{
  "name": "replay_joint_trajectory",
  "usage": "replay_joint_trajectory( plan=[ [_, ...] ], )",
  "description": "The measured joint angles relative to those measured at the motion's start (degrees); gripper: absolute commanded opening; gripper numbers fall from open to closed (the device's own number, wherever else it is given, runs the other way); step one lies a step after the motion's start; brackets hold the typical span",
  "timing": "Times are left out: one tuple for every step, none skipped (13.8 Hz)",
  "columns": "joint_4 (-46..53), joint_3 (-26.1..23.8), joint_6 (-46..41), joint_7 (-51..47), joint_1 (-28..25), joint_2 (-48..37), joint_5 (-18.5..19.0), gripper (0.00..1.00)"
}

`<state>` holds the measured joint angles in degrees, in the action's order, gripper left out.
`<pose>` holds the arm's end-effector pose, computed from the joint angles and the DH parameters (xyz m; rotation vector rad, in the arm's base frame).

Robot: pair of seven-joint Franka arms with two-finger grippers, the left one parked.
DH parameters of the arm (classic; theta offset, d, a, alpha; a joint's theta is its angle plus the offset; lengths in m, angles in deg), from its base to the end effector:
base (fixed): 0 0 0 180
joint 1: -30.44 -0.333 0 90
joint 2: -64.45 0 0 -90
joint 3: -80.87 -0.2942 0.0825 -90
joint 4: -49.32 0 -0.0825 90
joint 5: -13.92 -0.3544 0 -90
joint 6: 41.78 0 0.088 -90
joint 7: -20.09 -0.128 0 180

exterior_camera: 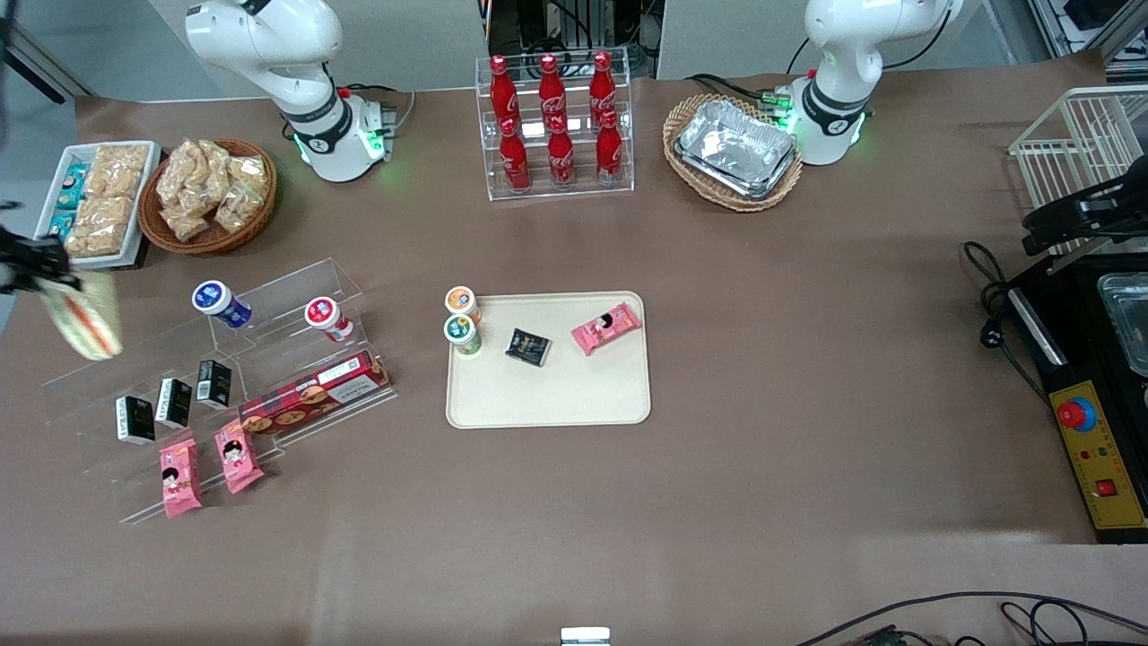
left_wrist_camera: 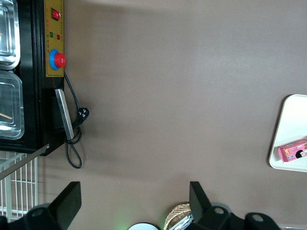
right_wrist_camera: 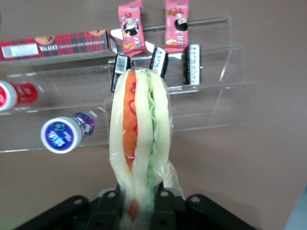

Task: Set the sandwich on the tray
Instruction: 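Carry the sandwich with the right gripper over to the cream tray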

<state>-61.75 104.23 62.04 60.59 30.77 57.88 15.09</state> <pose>0.4547 -0.2084 0.4919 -3.0735 -0.4666 0.0067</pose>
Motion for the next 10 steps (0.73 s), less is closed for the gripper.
replay_joint_trajectory(
  plan=[
    [4.00,-0.36,-3.55,-3.65,-0.14,0.79,-0.06,0.00],
    [6.58,-1.14,-6.02,-8.20,-0.56,1.36,-0.16,0.00],
    [7.93,-2.42,-7.78,-14.38,-1.56,1.68,-0.27,0.00],
    [8.56,-4.05,-9.13,-22.12,-2.93,1.89,-0.32,0.00],
    [9.02,-5.90,-10.63,-30.54,-4.34,2.13,-0.34,0.00],
    [9.31,-7.80,-11.78,-39.46,-5.73,2.32,-0.36,0.00],
    [9.46,-9.41,-12.27,-47.00,-6.99,2.40,-0.41,0.00],
    [9.63,-10.94,-12.37,-53.49,-8.26,2.49,-0.46,0.00],
    [9.88,-12.45,-12.37,-59.61,-9.60,2.64,-0.49,0.00],
    [10.17,-13.92,-12.37,-65.98,-11.02,2.94,-0.54,0.00]
  ],
)
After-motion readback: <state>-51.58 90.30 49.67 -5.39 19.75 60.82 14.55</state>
